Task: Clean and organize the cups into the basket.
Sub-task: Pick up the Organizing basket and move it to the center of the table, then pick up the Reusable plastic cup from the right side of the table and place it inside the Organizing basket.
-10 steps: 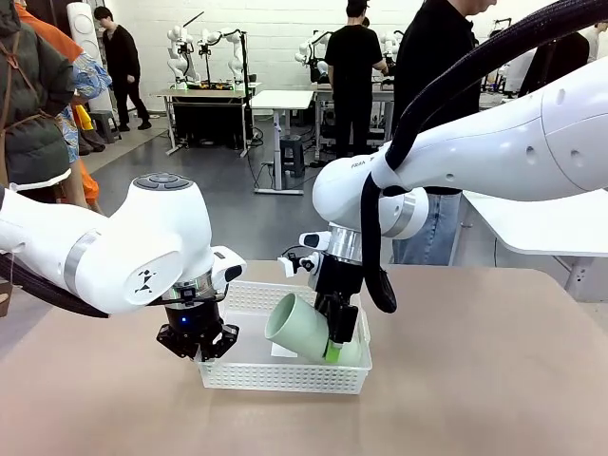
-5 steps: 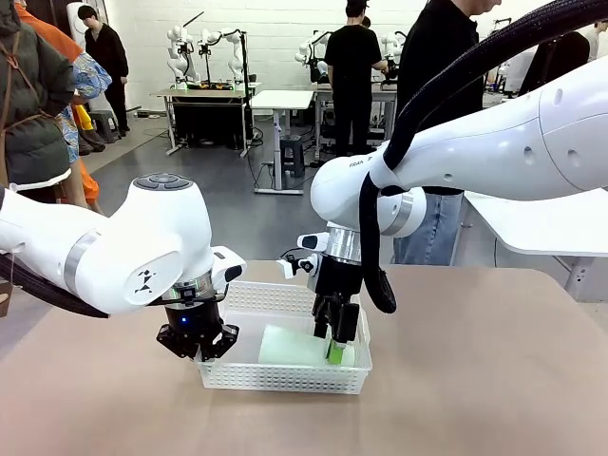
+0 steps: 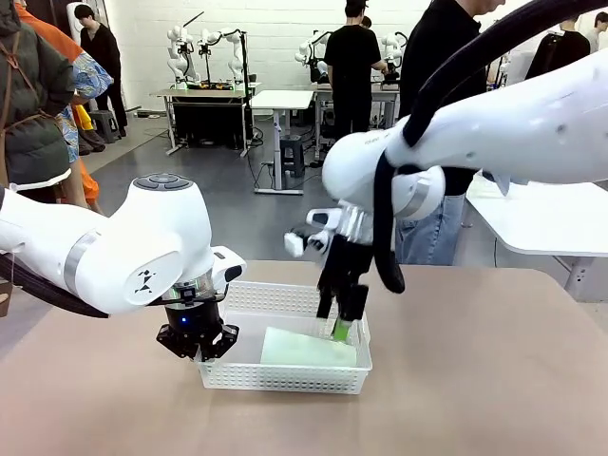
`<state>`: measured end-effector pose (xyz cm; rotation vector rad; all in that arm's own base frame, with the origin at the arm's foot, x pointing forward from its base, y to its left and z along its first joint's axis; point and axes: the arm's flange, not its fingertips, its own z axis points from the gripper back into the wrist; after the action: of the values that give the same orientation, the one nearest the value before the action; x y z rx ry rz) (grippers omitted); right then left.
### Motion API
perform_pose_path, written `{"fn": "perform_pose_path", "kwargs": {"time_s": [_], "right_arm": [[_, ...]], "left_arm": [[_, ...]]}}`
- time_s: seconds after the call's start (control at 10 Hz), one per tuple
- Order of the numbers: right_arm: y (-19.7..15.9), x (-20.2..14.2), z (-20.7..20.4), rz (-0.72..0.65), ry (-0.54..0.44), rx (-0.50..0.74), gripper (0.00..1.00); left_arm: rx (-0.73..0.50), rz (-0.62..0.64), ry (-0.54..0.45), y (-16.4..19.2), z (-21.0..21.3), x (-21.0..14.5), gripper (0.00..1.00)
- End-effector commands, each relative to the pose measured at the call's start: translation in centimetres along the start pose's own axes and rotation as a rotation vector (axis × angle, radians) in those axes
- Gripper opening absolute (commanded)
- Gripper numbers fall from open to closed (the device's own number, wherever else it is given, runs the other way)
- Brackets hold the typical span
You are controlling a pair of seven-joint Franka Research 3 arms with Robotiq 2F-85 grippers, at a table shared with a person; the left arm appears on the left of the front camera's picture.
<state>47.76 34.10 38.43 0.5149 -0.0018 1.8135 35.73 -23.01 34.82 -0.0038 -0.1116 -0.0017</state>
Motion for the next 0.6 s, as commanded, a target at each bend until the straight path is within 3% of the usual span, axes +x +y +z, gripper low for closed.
{"fn": "perform_pose_path", "kwargs": {"time_s": [0.0,0.2,0.5], "right_arm": [[7.7,-4.9,4.1,0.092,-0.168,-0.194,1.0],[12.9,-12.1,7.3,0.132,-0.392,-0.307,1.0],[17.9,-24.3,7.9,0.153,-0.715,-0.41,1.0]], "left_arm": [[0.007,-0.009,-0.013,0.0,-0.1,-0.2,0.0],[0.007,-0.009,-0.013,0.0,-0.1,-0.2,0.0],[0.007,-0.009,-0.013,0.0,-0.1,-0.2,0.0]]}}
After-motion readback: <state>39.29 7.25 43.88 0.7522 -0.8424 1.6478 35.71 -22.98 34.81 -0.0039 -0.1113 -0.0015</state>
